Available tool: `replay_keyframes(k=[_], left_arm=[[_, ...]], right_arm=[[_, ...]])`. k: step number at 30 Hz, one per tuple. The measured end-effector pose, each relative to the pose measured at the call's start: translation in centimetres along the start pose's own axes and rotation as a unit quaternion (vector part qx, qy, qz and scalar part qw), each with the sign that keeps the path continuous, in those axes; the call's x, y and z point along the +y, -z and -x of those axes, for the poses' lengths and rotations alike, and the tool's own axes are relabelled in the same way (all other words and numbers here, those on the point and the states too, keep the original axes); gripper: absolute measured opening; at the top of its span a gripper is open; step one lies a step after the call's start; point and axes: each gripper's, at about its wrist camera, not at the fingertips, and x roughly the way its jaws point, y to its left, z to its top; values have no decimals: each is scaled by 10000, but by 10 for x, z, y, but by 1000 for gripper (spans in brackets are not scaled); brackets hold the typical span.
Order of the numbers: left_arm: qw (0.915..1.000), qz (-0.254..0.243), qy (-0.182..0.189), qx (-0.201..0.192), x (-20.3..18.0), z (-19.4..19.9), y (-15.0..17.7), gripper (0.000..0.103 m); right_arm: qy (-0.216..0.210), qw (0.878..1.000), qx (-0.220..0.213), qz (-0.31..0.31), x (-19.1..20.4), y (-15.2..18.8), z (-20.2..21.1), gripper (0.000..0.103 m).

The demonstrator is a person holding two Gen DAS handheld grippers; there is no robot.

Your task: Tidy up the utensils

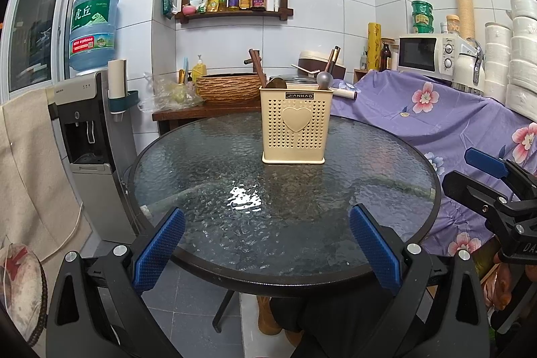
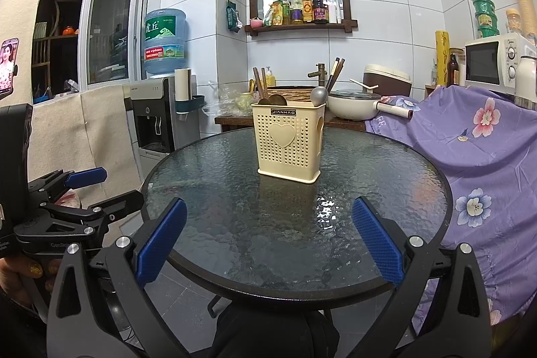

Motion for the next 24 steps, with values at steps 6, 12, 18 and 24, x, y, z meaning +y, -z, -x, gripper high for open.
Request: replay_keyframes(k=[6,12,18,24], left_arm=[[10000,-3,-3,6,0,0,0,97],[10000,-4,3,8,0,0,0,97],[10000,-3,-1,7,0,0,0,97],[10000,-4,-3,-21,0,1,1,97]], right_arm=[[2,10000,4,10,0,1,0,97],[-2,10000,8,1,-1,2,0,97],[-2,10000,9,1,0,2,0,97],[-4,10000,14,-3,-1,2,0,97]])
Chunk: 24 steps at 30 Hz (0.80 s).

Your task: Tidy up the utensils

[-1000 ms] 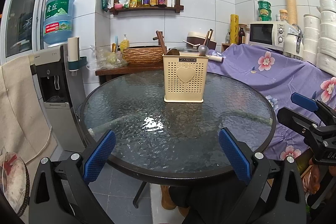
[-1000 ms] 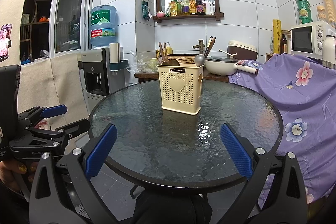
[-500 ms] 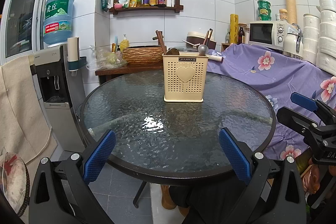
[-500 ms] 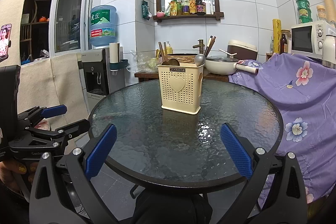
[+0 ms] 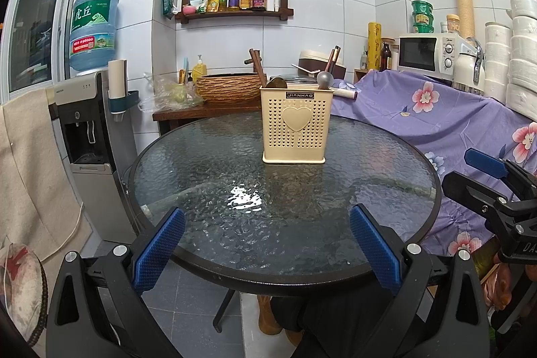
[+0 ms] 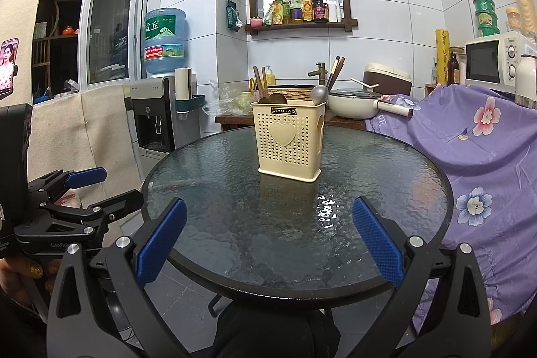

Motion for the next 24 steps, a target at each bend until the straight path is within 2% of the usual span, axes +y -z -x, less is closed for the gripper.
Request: replay_keyframes(k=[24], left_arm=[[10000,-20,-19,-6,3,2,1,97]], right_arm=[[-3,10000,11,-2,0,0,-1,97]])
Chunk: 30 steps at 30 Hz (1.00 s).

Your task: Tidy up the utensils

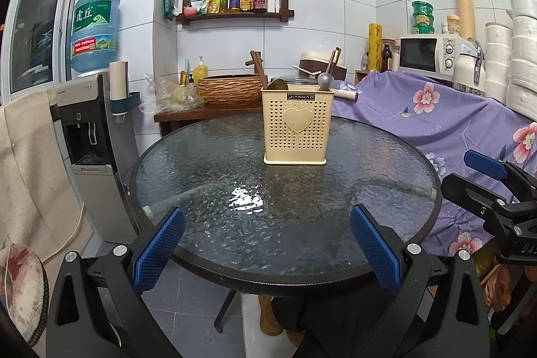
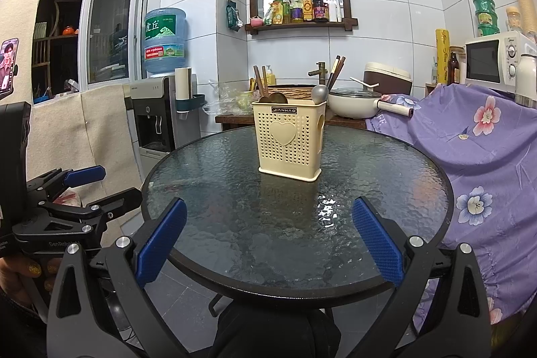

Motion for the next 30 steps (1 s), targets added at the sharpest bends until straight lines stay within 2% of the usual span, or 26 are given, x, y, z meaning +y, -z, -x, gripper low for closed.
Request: replay_keyframes(k=[30], left_arm=[[10000,-6,2,-4,2,0,0,97]], right_arm=[[-20,10000,14,0,2,2,-1,97]])
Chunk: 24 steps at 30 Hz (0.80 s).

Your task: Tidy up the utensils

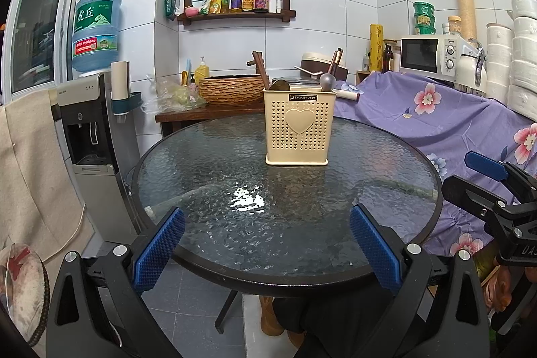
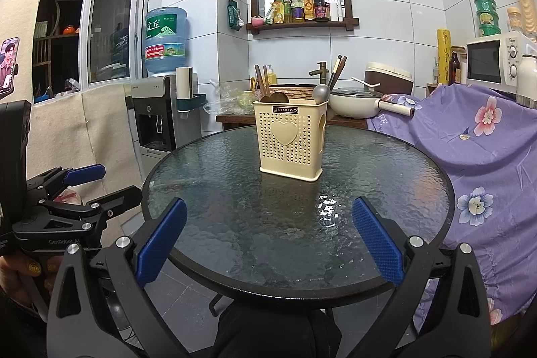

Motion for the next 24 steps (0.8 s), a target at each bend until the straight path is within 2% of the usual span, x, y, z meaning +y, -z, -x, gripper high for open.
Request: replay_keyframes(k=[24], left_arm=[[10000,54,-23,-3,-1,1,-3,97]], right_arm=[[-1,10000,8,-11,0,0,-1,97]])
